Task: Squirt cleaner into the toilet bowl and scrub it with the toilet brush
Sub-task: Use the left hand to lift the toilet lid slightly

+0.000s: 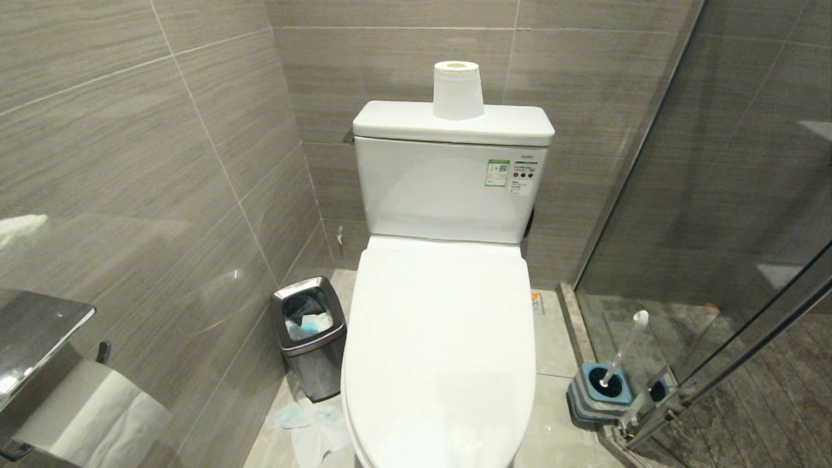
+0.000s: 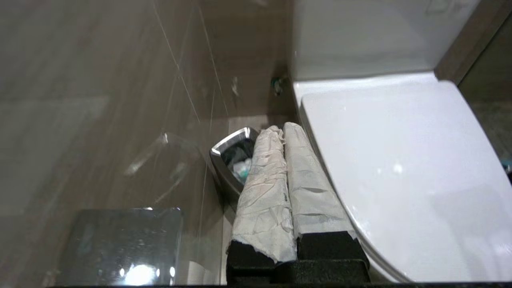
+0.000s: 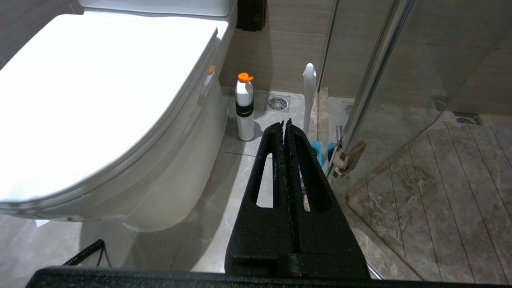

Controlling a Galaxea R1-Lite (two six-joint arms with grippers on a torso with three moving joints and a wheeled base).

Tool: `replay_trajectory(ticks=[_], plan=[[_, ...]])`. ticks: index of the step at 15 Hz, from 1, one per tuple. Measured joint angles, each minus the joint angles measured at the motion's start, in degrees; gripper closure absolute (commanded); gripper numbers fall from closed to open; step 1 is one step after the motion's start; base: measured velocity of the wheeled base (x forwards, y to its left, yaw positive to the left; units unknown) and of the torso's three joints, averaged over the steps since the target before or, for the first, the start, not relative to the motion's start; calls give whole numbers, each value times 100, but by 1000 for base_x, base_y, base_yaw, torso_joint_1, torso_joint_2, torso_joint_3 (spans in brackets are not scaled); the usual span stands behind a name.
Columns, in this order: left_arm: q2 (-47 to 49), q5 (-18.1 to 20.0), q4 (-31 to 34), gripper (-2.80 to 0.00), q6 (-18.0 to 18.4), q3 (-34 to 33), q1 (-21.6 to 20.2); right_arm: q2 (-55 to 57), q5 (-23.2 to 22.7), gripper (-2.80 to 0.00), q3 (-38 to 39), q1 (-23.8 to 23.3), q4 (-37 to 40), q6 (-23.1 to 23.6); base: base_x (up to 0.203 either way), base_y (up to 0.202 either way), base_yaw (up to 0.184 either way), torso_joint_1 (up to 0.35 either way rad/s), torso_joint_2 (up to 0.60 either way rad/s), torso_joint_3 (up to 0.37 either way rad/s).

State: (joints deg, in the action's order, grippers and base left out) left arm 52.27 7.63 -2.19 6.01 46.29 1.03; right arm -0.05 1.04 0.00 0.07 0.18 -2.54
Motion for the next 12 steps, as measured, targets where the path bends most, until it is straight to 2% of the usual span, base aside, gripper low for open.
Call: replay_trajectory(ticks=[3, 8, 10, 12], plan=[[422, 2, -167, 0, 68, -402, 101, 0, -1, 0, 0, 0, 0, 0, 0, 0, 0, 0, 0, 0], [1222, 26, -1466, 0, 90, -1038, 169, 0, -1, 0, 0, 0, 0, 0, 0, 0, 0, 0, 0, 0], [1372, 31, -1456, 0, 149, -1118, 227, 0, 1, 0, 0, 0, 0, 0, 0, 0, 0, 0, 0, 0], [1444, 27, -1136, 0, 333, -1140, 381, 0, 1, 0, 0, 0, 0, 0, 0, 0, 0, 0, 0, 0]])
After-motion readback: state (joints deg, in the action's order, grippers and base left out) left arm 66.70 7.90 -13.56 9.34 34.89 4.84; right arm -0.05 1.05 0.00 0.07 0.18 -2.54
